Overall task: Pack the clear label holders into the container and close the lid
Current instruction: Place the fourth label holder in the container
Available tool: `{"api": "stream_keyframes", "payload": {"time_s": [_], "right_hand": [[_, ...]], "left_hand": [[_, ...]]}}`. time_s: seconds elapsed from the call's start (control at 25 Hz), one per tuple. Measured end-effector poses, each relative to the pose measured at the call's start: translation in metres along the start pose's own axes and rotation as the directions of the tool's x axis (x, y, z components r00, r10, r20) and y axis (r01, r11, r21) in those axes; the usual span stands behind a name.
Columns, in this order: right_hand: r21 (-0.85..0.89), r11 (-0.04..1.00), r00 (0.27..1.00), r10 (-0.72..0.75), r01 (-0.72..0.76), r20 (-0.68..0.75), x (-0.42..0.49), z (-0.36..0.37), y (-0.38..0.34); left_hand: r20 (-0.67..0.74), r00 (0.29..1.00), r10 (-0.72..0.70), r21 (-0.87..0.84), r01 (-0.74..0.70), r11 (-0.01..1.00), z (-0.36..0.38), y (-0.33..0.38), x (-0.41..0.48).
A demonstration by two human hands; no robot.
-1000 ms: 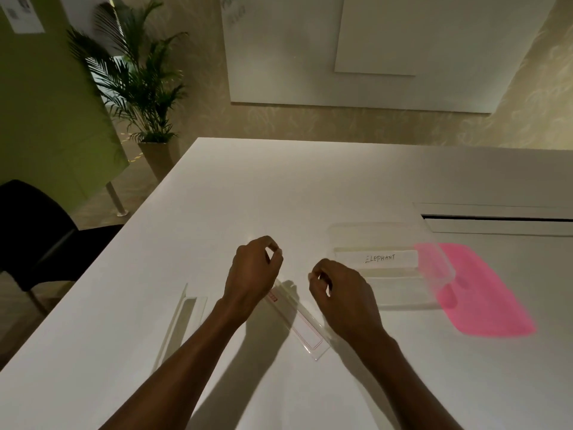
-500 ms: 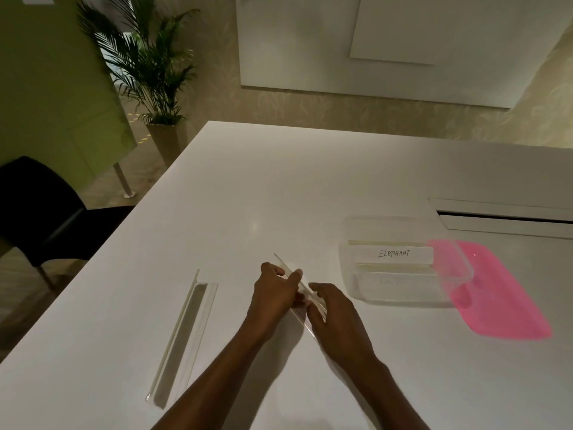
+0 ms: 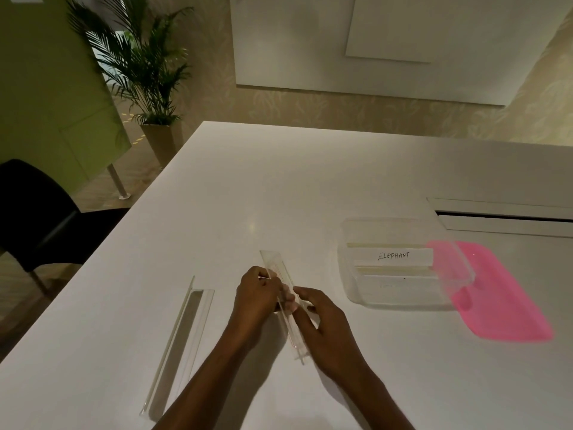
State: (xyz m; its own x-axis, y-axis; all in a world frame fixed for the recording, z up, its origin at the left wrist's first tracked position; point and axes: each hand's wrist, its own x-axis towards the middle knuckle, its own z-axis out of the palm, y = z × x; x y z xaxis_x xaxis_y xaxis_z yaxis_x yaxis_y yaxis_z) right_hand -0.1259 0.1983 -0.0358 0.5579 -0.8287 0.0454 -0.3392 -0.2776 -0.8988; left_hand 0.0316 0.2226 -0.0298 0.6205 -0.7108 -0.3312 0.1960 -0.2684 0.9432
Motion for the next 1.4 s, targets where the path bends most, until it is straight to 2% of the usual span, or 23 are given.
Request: {"api": "stream_keyframes", "payload": {"time_s": [0.08, 0.2, 0.36, 0.44, 0.6, 0.72, 0.76, 0.88, 0.96, 1.0, 1.04, 1.12, 1.16, 1.24, 1.28, 1.4], "right_hand": [[0.060, 0.998, 0.999, 0.028, -0.026, -0.026, 0.006, -0.005, -0.005], [0.141, 0.989, 0.997, 0.060, -0.052, -0.049, 0.016, -0.015, -0.011], [0.262, 0.956, 0.991, 0.131, -0.130, 0.013, 0.030, -0.025, -0.018], [0.331, 0.927, 0.984, 0.164, -0.176, 0.065, 0.035, -0.025, -0.020], [0.466, 0.853, 0.971, 0.186, -0.235, 0.149, 0.041, -0.023, -0.019], [0.574, 0.784, 0.971, 0.159, -0.235, 0.181, 0.043, -0.029, -0.015], [0.593, 0.772, 0.971, 0.134, -0.227, 0.197, 0.042, -0.031, -0.013], [0.622, 0.761, 0.973, 0.052, -0.183, 0.224, 0.038, -0.038, -0.009], [0.643, 0.750, 0.980, 0.038, -0.156, 0.193, 0.035, -0.044, -0.009], [0.662, 0.736, 0.985, 0.038, -0.142, 0.168, 0.034, -0.047, -0.010], [0.678, 0.724, 0.990, 0.041, -0.123, 0.135, 0.033, -0.051, -0.011], [0.685, 0.724, 0.996, 0.066, -0.084, 0.053, 0.030, -0.060, -0.013], [0.680, 0.730, 0.997, 0.082, -0.068, 0.012, 0.028, -0.066, -0.014], [0.685, 0.728, 0.992, 0.110, -0.038, -0.063, 0.023, -0.077, -0.015], [0.696, 0.718, 0.987, 0.125, -0.024, -0.096, 0.020, -0.083, -0.015], [0.711, 0.702, 0.975, 0.142, 0.025, -0.174, 0.008, -0.094, -0.018]], "left_hand": [[0.042, 0.999, -0.017, -0.112, 0.021, 0.993, -0.011, 0.003, 0.001], [0.072, 0.997, -0.002, -0.120, 0.011, 0.993, -0.028, 0.005, 0.004], [0.231, 0.966, -0.120, -0.234, 0.175, 0.956, -0.039, 0.008, -0.001], [0.310, 0.933, -0.181, -0.211, 0.254, 0.944, -0.041, 0.009, -0.003], [0.438, 0.871, -0.223, -0.151, 0.316, 0.937, -0.042, 0.012, -0.003], [0.440, 0.886, -0.148, -0.081, 0.204, 0.976, -0.037, 0.014, -0.004], [0.456, 0.876, -0.154, -0.082, 0.214, 0.974, -0.034, 0.016, -0.005], [0.530, 0.801, -0.278, -0.057, 0.361, 0.931, -0.025, 0.022, -0.010], [0.666, 0.684, -0.298, -0.014, 0.411, 0.911, -0.015, 0.026, -0.017], [0.694, 0.685, -0.222, 0.012, 0.297, 0.955, -0.016, 0.036, -0.026], [0.748, 0.644, -0.162, -0.032, 0.279, 0.960, -0.016, 0.038, -0.032], [0.741, 0.642, -0.198, -0.010, 0.305, 0.952, -0.019, 0.032, -0.027], [0.710, 0.672, -0.209, -0.023, 0.319, 0.948, -0.023, 0.031, -0.025], [0.644, 0.752, -0.140, -0.017, 0.197, 0.980, -0.026, 0.030, -0.017], [0.642, 0.762, -0.089, -0.017, 0.129, 0.991, -0.025, 0.034, -0.018], [0.683, 0.728, 0.062, 0.061, -0.141, 0.988, -0.022, 0.053, -0.030]]}}
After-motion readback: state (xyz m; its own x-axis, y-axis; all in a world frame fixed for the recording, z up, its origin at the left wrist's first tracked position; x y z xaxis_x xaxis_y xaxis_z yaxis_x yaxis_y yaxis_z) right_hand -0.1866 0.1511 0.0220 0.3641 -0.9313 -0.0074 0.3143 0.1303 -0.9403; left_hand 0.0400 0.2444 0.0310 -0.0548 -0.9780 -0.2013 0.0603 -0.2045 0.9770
